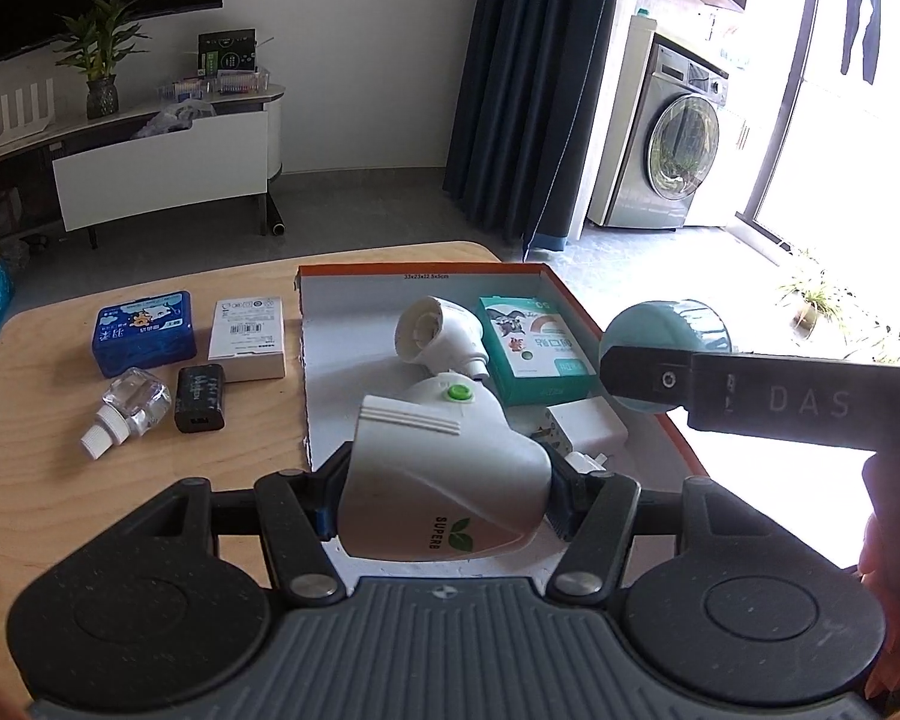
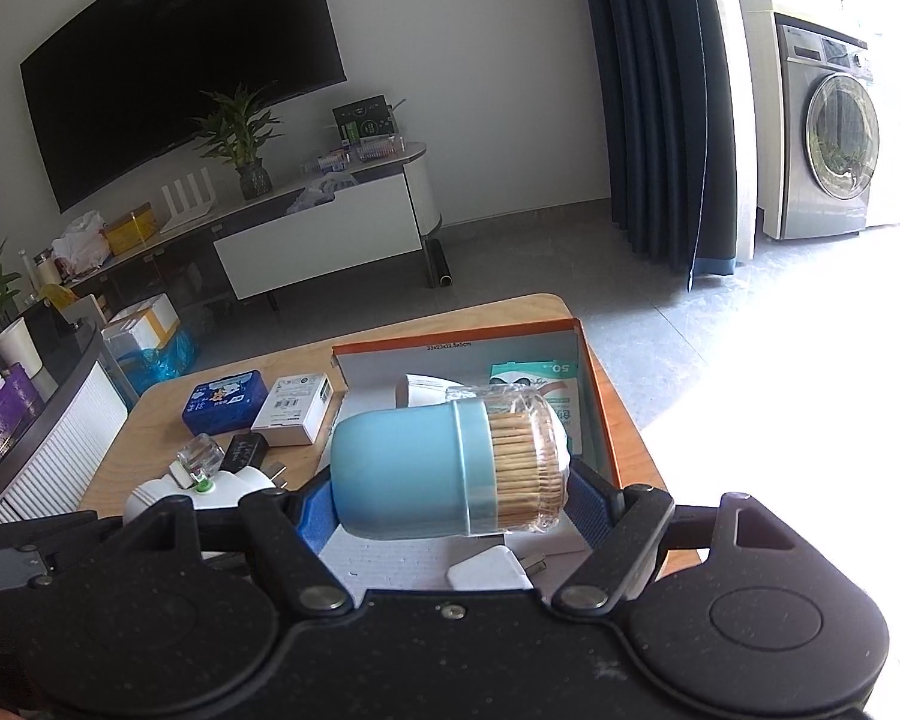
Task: Organize rigid objects
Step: 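Carry the white device and the toothpick holder over to the tray, then lower the toothpick holder into the tray and open the right tool while the left tool releases the white device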
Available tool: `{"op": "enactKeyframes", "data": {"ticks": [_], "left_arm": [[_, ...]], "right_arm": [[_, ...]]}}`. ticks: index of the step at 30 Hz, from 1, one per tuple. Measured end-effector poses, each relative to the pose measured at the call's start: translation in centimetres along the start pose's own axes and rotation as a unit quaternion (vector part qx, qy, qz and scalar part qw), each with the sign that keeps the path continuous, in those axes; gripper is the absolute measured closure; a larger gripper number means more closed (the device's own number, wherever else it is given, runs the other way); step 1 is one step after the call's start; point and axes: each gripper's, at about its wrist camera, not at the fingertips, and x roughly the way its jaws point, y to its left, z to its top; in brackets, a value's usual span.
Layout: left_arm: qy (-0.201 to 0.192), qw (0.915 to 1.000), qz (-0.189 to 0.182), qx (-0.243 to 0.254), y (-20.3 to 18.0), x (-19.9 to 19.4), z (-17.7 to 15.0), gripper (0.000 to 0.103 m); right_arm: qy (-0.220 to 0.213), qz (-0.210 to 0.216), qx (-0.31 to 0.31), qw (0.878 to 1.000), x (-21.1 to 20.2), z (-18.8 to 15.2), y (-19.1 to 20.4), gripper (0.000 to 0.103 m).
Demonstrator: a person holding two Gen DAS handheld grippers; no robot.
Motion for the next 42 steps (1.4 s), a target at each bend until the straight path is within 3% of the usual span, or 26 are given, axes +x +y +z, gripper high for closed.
{"op": "enactKeyframes", "data": {"ticks": [42], "left_arm": [[0.04, 0.9991, -0.014, 0.008, -1.0, 3.3, -0.6, 0.041]], "right_arm": [[0.052, -0.009, 0.005, 0.999, 5.4, -0.5, -0.9, 0.012]]}}
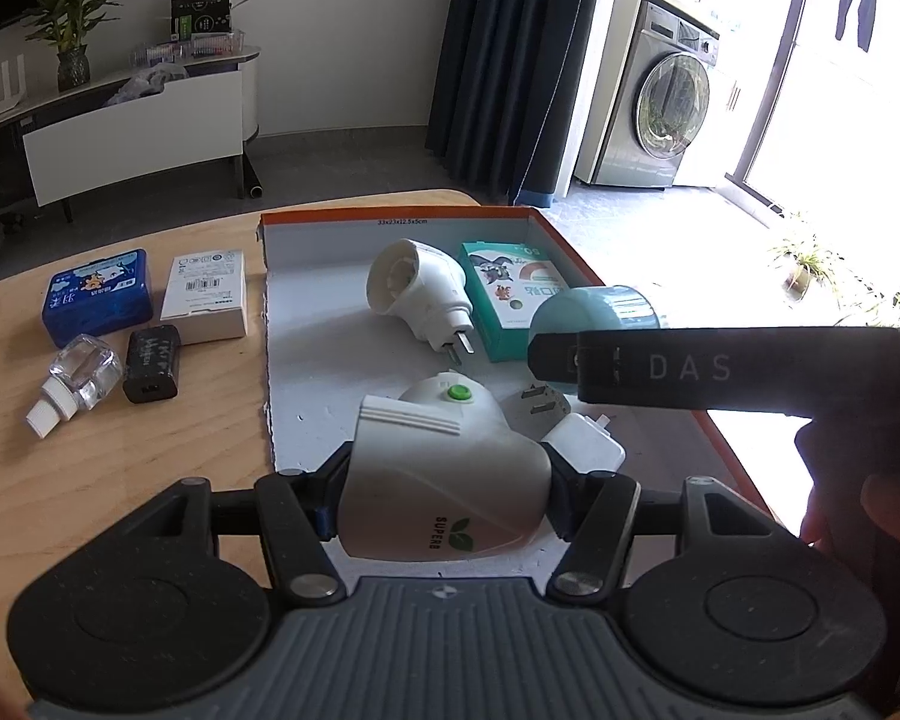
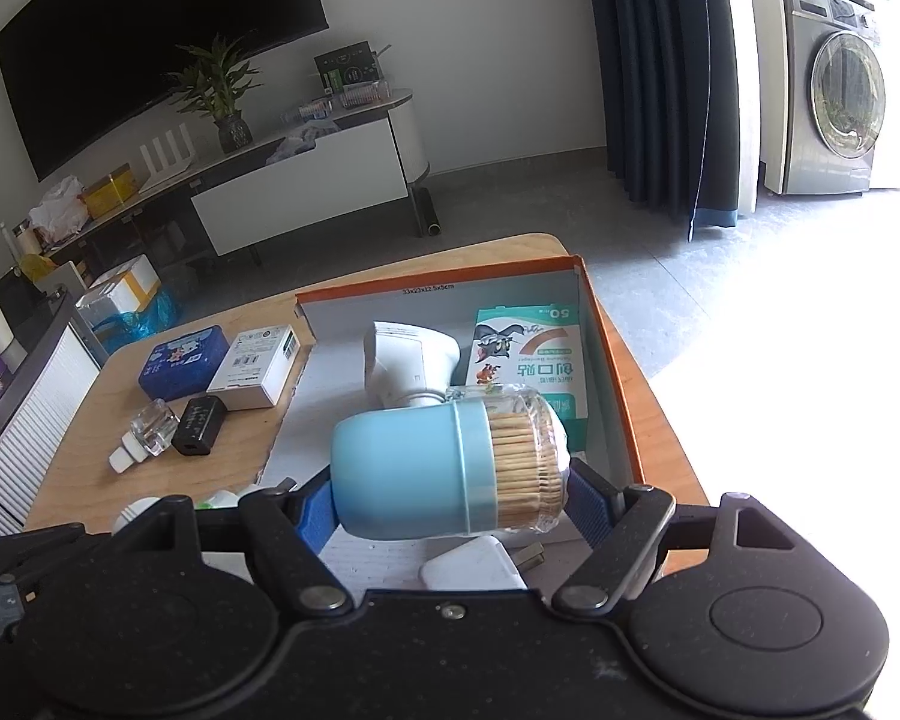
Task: Organize rigid objects
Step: 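Lower the toothpick holder into the tray and open the right tool while the left tool releases the white device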
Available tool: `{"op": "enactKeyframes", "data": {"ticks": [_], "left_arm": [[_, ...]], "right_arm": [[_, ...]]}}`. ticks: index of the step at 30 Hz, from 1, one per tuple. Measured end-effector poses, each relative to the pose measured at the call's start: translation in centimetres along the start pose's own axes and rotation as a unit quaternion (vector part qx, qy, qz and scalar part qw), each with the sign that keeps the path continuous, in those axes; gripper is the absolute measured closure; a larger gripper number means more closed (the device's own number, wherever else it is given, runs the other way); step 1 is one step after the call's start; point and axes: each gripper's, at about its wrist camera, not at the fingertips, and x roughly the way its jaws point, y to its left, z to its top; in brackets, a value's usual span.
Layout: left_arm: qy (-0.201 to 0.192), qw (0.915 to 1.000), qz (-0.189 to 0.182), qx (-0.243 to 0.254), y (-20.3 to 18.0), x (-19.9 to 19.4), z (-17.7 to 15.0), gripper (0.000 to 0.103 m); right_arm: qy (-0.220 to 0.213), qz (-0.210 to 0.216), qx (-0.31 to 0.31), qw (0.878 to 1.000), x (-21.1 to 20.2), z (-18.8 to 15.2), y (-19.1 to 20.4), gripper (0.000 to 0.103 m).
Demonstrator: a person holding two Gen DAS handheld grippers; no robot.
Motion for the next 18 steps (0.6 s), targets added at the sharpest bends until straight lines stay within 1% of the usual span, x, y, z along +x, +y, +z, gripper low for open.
{"op": "enactKeyframes", "data": {"ticks": [8, 13, 18], "left_arm": [[0.008, 0.9999, -0.007, 0.006, -0.5, 0.6, -0.2, 0.041], [0.011, 0.9999, -0.009, 0.009, -0.7, 0.8, -0.4, 0.041], [0.013, 0.9997, -0.016, 0.01, -0.9, 0.9, -0.5, 0.041]], "right_arm": [[0.003, -0.004, 0.005, 1.0, 0.8, 0.1, -0.5, 0.012], [-0.018, -0.002, 0.013, 1.0, 0.2, 0.3, -0.9, 0.012], [-0.037, -0.009, 0.021, 0.999, -0.9, 0.7, -1.4, 0.012]]}}
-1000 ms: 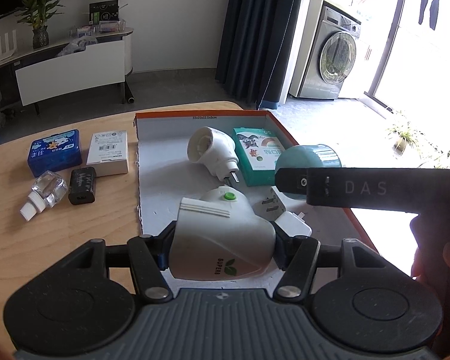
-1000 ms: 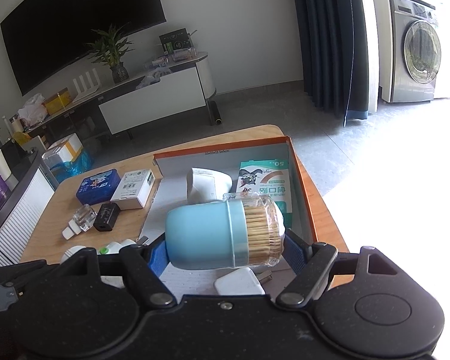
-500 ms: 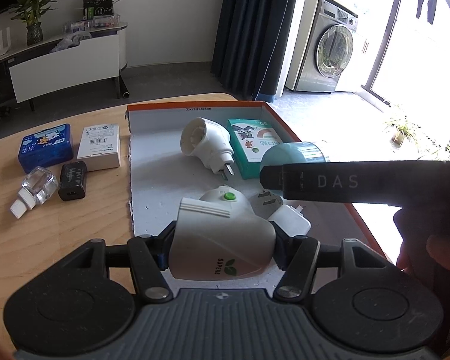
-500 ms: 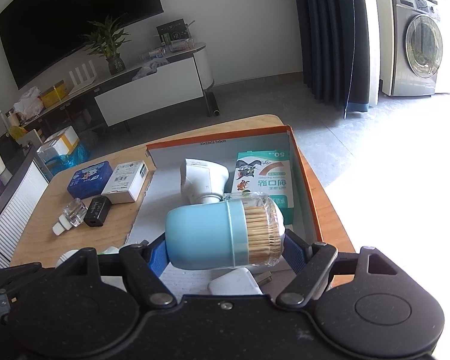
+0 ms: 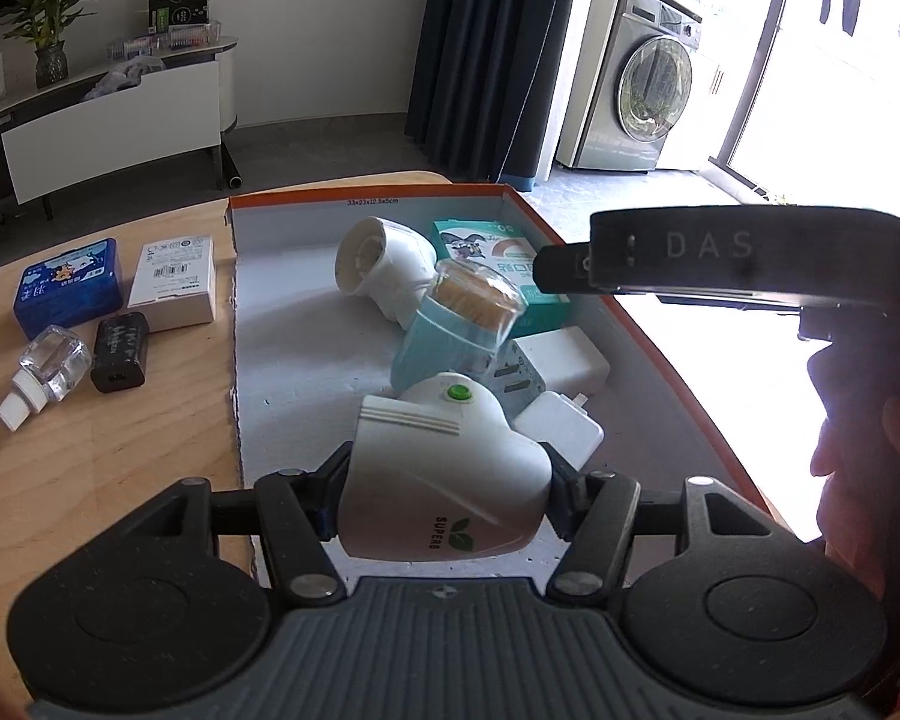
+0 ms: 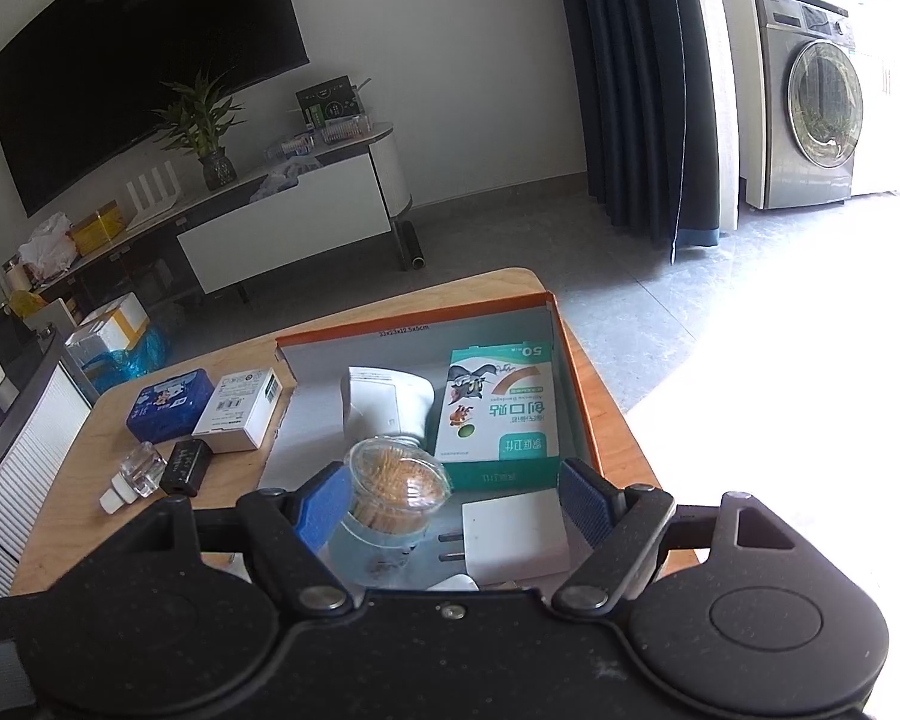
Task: Organize rigid objects
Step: 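Lower the toothpick holder into the tray and open the right tool while the left tool releases the white device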
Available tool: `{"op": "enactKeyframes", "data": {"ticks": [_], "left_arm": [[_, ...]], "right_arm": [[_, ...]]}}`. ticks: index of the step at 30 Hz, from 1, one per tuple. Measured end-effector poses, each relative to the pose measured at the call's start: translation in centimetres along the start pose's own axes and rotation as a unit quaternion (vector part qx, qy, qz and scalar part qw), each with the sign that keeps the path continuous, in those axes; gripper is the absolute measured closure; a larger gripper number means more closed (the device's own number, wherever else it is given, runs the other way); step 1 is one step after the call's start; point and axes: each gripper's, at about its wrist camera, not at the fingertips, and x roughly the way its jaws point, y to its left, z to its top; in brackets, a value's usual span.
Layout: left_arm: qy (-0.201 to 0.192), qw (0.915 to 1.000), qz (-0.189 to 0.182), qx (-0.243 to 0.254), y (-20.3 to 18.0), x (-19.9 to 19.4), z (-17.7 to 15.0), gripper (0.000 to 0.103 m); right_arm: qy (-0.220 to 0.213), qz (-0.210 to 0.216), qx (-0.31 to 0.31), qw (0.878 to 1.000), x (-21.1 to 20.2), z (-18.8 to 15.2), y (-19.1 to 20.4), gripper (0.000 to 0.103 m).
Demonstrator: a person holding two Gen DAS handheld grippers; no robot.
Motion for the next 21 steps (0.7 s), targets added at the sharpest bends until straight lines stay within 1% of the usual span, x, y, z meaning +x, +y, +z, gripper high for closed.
{"op": "enactKeyframes", "data": {"ticks": [6, 8, 9, 11, 13, 21], "left_arm": [[0.001, 0.9996, -0.029, 0.0, -0.6, 0.0, -0.3, 0.041], [-0.001, 0.9994, -0.034, 0.0, -0.8, -0.2, -0.2, 0.036], [-0.004, 0.9994, -0.034, 0.0, -0.8, -0.4, -0.2, 0.03], [-0.009, 0.9996, -0.027, 0.0, -0.8, -0.7, 0.0, 0.028], [-0.011, 0.9997, -0.02, -0.008, -0.5, -1.1, 0.2, 0.022], [-0.023, 0.9983, 0.042, -0.033, 1.6, -2.8, 0.8, 0.013]], "right_arm": [[-0.012, -0.005, 0.001, 1.0, -1.2, 0.2, -0.1, 0.012], [-0.016, -0.005, 0.001, 1.0, -1.5, 0.2, 0.0, 0.012], [-0.018, -0.005, -0.001, 1.0, -1.7, 0.2, 0.1, 0.012], [-0.021, -0.004, -0.003, 1.0, -2.0, 0.3, 0.3, 0.012], [-0.024, 0.0, -0.005, 1.0, -2.3, 0.4, 0.6, 0.011], [-0.03, 0.007, -0.016, 0.999, -3.1, 0.3, 1.7, 0.007]]}}
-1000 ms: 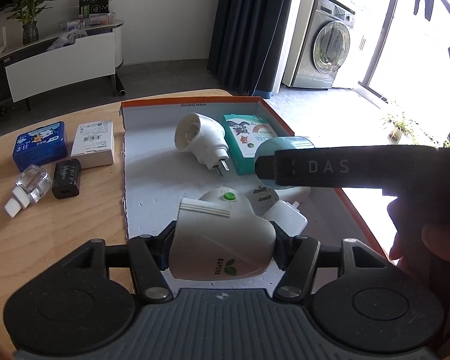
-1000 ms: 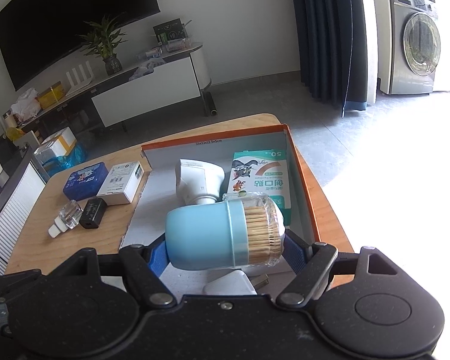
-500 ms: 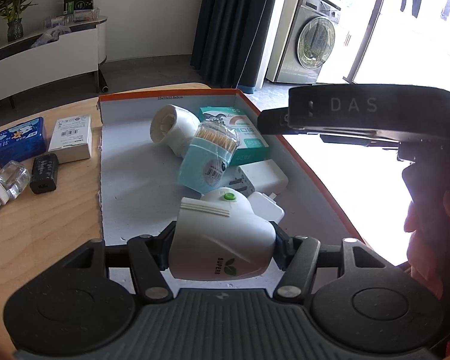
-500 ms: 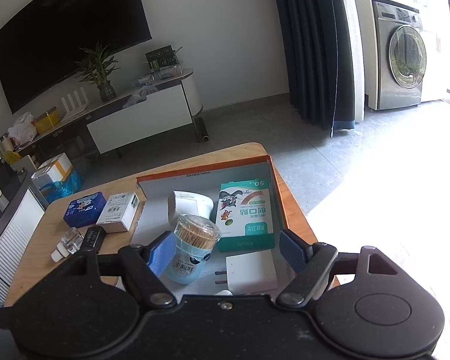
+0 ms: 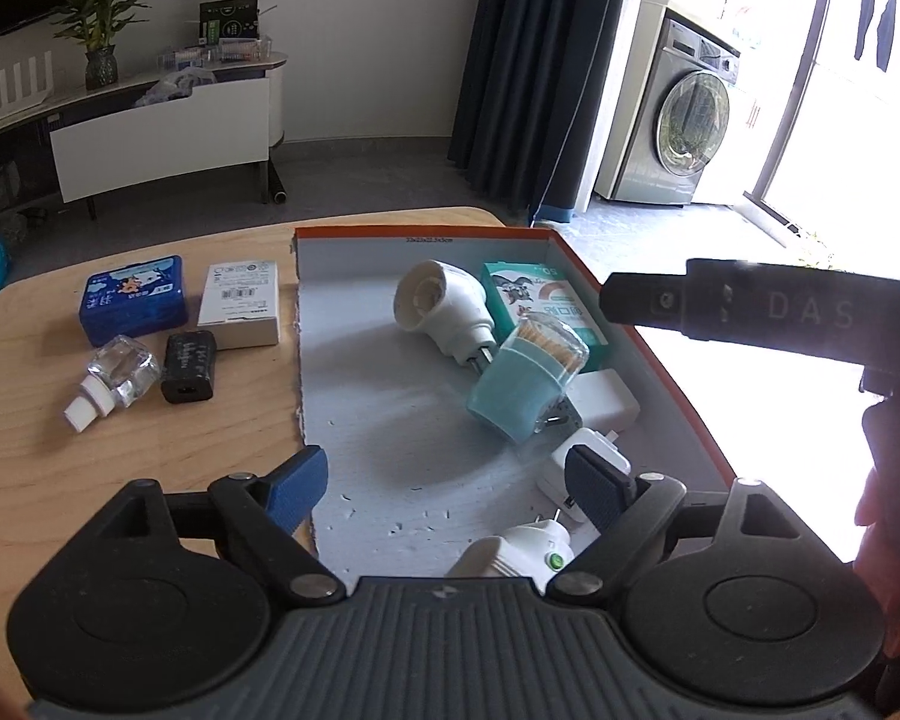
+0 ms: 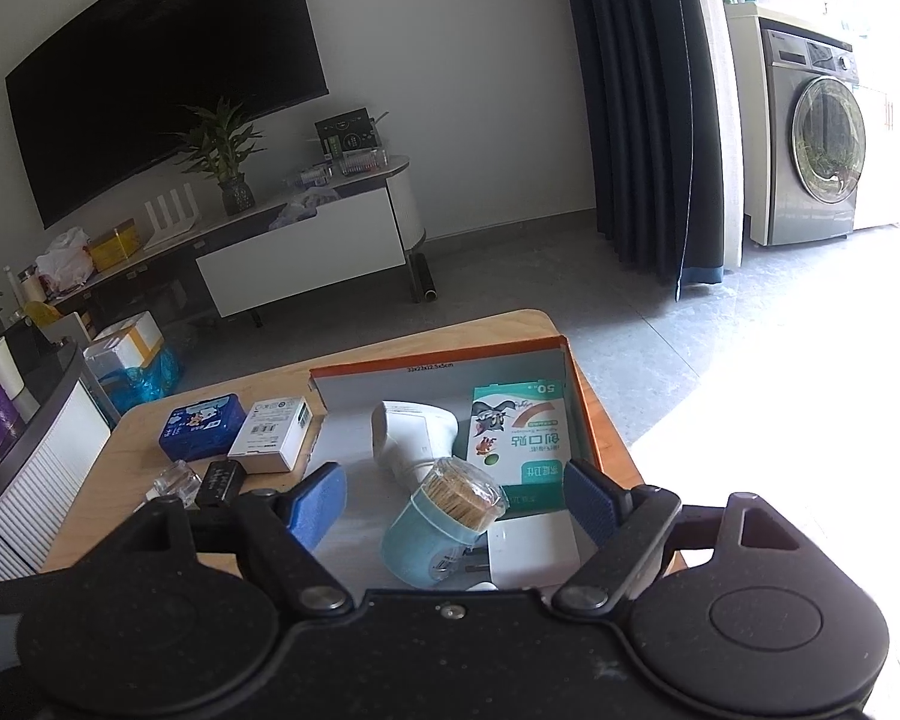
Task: Organize rigid objects
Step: 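Lower the toothpick holder into the tray and open the right tool while the left tool releases the white device, then withdraw both tools from the tray toward the remaining table items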
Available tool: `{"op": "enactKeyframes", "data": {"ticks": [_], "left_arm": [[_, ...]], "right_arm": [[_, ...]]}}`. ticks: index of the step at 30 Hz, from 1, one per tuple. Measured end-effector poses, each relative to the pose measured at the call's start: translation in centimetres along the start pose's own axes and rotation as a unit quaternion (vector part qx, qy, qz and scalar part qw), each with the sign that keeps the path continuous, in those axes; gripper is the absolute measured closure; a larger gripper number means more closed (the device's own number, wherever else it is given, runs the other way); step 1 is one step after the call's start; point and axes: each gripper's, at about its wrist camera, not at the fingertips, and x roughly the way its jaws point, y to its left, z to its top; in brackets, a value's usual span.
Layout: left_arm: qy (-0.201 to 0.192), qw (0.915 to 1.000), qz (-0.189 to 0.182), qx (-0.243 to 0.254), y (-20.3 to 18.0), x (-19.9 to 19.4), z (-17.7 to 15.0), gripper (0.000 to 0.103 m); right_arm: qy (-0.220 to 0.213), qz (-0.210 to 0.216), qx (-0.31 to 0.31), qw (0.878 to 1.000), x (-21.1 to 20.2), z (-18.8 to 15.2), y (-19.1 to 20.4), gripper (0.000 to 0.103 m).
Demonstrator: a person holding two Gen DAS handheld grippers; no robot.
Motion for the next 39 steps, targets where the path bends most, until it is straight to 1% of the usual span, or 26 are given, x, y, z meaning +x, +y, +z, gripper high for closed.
{"op": "enactKeyframes", "data": {"ticks": [7, 21, 29, 39], "left_arm": [[-0.005, 0.9991, 0.035, -0.023, 2.1, -1.1, 0.2, 0.011], [-0.017, 0.9944, 0.077, -0.07, 6.9, -3.0, -0.1, 0.01], [-0.019, 0.9916, 0.094, -0.086, 8.9, -3.6, -0.1, 0.01], [-0.019, 0.9896, 0.103, -0.099, 10.3, -3.5, -0.1, 0.01]], "right_arm": [[-0.001, 0.003, -0.01, 1.0, -0.2, -0.1, 1.3, 0.005], [0.017, 0.027, -0.046, 0.998, 0.4, -0.6, 4.7, 0.004], [0.029, 0.045, -0.064, 0.997, 1.3, -1.1, 6.7, 0.004], [0.039, 0.058, -0.078, 0.994, 2.1, -1.3, 8.3, 0.004]]}}
